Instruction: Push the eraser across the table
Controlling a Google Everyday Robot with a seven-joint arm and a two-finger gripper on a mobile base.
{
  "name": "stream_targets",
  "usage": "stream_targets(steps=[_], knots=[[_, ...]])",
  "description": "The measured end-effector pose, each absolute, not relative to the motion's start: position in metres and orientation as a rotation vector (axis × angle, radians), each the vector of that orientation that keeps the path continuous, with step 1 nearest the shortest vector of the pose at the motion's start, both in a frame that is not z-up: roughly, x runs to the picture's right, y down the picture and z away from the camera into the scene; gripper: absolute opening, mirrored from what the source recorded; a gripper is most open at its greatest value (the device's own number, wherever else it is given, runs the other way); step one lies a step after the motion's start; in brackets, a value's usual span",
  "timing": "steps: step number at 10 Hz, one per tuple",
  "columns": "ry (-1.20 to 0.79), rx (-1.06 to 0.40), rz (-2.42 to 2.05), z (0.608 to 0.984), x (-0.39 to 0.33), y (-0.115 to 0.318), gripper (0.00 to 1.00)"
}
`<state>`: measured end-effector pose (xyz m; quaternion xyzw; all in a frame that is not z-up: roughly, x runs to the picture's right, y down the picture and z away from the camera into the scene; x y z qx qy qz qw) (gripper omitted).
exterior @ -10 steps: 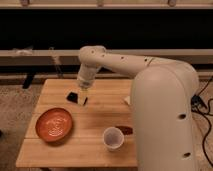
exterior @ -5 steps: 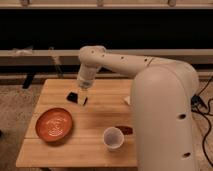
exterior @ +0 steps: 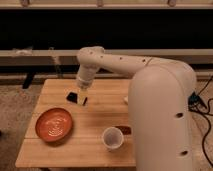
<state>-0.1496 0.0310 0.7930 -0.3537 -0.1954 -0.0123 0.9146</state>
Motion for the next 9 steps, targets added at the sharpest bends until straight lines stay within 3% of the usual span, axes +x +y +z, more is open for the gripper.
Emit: stream_targets(steps=[4,7,9], knots=[[-0.410,-0.675,-0.065,0.845,-0.218,0.016,0.41],[-0.408,-0.670,-0.085,0.899,-0.259,0.019,0.07],[-0.404,-0.673,-0.081,0.915,-0.265,0.020,0.00]])
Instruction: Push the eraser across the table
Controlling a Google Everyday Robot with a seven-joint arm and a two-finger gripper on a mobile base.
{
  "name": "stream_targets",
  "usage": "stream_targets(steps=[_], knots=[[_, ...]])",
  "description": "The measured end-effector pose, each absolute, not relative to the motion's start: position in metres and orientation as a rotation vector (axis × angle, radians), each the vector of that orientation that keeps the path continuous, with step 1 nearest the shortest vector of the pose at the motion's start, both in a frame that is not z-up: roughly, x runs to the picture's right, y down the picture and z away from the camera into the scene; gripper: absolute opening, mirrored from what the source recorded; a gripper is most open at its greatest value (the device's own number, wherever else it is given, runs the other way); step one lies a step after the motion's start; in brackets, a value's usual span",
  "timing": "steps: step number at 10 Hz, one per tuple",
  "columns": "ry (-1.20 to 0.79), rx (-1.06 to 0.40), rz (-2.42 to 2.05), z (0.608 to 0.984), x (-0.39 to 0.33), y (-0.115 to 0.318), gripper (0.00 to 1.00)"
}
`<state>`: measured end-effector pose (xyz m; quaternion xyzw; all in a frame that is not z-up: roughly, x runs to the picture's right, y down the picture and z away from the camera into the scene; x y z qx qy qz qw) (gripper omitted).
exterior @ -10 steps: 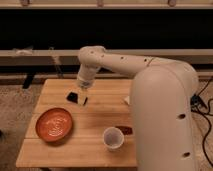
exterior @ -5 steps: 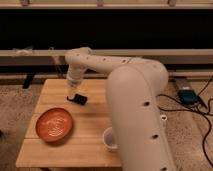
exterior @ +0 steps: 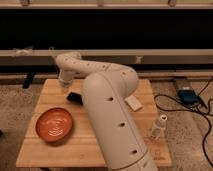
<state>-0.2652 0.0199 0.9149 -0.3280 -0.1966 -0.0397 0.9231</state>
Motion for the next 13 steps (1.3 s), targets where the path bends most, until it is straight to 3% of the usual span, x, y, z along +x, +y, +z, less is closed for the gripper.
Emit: stream_targets(steps=[13], knots=[[-0.360,-0.727,-0.066,0.963,-0.274,0.047,0.00]])
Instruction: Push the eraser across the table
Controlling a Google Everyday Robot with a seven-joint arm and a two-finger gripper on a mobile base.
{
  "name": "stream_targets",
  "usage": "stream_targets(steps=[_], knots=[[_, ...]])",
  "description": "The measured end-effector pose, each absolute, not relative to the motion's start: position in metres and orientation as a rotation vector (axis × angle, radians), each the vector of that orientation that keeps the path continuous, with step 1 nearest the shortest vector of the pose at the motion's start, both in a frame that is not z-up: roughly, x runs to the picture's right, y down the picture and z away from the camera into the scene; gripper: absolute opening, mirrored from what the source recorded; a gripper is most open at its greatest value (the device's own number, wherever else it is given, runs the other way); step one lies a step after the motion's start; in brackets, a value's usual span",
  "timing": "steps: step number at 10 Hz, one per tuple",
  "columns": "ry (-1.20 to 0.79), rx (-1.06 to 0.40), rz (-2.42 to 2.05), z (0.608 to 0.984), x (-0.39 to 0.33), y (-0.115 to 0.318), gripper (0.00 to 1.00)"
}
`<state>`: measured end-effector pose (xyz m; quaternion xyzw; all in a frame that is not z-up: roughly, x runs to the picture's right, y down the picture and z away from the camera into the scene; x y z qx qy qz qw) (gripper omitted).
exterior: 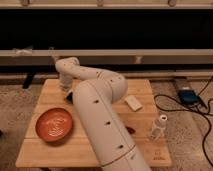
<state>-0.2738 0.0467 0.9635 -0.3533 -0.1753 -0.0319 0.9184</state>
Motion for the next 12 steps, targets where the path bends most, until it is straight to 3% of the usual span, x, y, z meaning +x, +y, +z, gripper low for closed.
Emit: stream_targets(steps=[12], knots=[[-0.194,-0.789,0.016,0.963,-0.149,0.065,0.00]])
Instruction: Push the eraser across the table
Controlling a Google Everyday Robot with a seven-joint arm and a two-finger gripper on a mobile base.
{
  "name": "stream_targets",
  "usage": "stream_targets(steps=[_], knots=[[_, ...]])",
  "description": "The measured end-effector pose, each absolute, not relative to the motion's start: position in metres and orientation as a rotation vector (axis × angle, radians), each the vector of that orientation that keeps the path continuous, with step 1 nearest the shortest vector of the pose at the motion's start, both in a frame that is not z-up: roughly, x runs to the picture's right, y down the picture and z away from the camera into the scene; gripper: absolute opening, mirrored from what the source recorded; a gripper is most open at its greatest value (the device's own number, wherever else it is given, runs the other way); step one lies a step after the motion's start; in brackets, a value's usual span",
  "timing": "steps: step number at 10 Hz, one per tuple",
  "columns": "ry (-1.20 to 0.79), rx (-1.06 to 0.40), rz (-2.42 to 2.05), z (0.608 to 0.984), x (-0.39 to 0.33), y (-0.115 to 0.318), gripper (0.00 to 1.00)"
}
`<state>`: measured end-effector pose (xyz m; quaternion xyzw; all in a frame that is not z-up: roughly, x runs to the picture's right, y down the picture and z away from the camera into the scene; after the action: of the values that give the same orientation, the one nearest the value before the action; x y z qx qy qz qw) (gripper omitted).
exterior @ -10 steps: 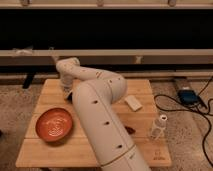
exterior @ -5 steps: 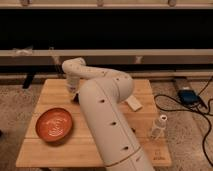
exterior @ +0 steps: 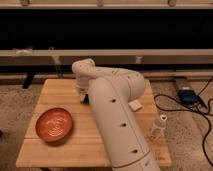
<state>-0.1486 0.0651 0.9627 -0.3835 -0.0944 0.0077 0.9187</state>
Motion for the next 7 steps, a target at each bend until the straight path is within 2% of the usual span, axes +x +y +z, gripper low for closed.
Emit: stream_targets(steps=[7], knots=[[-0.064,-0.765,0.138,0.968,-0.056,0.054,0.00]])
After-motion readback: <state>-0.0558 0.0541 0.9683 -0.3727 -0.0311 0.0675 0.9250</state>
